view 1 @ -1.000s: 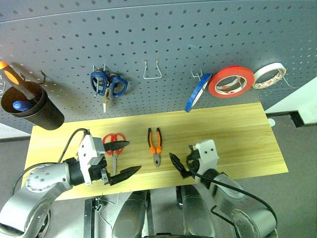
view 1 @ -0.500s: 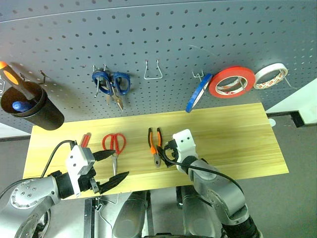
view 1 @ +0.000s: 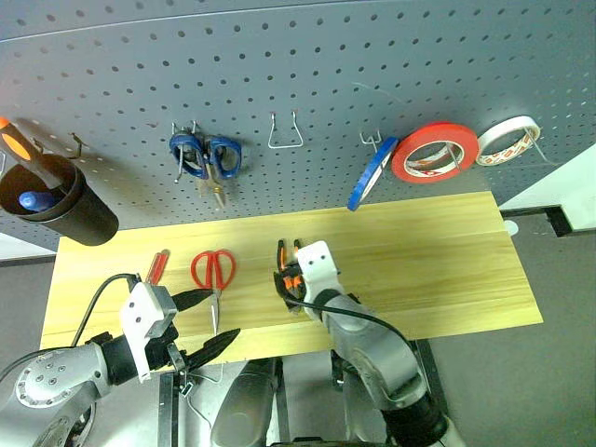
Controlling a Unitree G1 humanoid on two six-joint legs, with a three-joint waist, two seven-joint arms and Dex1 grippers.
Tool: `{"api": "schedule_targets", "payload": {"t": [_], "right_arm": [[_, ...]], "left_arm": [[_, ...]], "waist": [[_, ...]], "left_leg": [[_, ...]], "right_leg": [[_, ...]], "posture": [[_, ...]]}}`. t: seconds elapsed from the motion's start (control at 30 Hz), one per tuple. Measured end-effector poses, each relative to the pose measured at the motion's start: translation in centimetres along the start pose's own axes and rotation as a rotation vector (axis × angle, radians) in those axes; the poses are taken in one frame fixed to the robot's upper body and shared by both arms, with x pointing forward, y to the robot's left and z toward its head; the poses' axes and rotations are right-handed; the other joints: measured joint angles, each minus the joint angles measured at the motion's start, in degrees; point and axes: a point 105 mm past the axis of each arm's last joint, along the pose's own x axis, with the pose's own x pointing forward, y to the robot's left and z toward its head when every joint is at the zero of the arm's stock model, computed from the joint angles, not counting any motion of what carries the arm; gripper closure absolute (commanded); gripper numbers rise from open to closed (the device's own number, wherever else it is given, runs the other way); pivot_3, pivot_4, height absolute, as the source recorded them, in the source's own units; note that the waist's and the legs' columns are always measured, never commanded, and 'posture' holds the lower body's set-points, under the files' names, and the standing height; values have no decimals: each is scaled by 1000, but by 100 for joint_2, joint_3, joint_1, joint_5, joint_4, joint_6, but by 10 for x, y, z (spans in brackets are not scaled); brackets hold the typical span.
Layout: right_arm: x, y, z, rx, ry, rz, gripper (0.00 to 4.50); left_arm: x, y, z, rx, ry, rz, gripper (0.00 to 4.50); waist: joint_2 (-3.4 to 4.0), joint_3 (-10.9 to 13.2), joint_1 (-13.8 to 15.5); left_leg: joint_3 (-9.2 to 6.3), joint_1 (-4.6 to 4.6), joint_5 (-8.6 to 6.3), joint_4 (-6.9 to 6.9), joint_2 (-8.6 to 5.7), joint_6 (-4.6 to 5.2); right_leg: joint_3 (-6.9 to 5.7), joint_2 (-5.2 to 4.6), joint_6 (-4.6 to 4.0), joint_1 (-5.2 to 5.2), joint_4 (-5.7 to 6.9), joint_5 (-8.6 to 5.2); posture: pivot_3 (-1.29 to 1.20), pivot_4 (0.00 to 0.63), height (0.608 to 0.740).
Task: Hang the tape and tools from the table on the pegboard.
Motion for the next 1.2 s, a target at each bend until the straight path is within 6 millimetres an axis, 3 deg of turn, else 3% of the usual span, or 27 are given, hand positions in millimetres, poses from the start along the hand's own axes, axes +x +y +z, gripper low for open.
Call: {"api": "schedule_targets", "payload": {"t": [0.2, 0.5, 0.9, 1.2], "right_arm": [[11, -4, -7, -47, 20, -57, 45], [13, -12, -12, -88, 31, -166, 45], [14, 16, -4, -89, 6, -72, 45], [19, 25, -13, -100, 51, -55, 45]], "left_arm": [[1, -2, 0, -4, -4, 4, 37], [1, -4, 1, -2, -5, 0, 37], [0, -4, -1, -8, 1, 0, 37], [0, -5, -1, -10, 3, 0, 37]], "waist": [[-6, 37, 1], [-10, 80, -6], [-11, 89, -12], [-11, 114, -2]], "left_leg": [[0, -5, -1, -5, 0, 1], [3, -14, -1, -9, 2, 1], [4, -75, 0, -4, 2, 0], [4, -77, 0, -5, 2, 0]], "right_leg": [[-1, 0, 0, -6, -4, 0], [0, 0, 0, -20, -3, 0], [-2, 0, 0, -84, 2, 0], [-2, 0, 0, -87, 2, 0]], "posture": [[74, 438, 727], [82, 448, 727], [87, 461, 727], [101, 462, 727]]}}
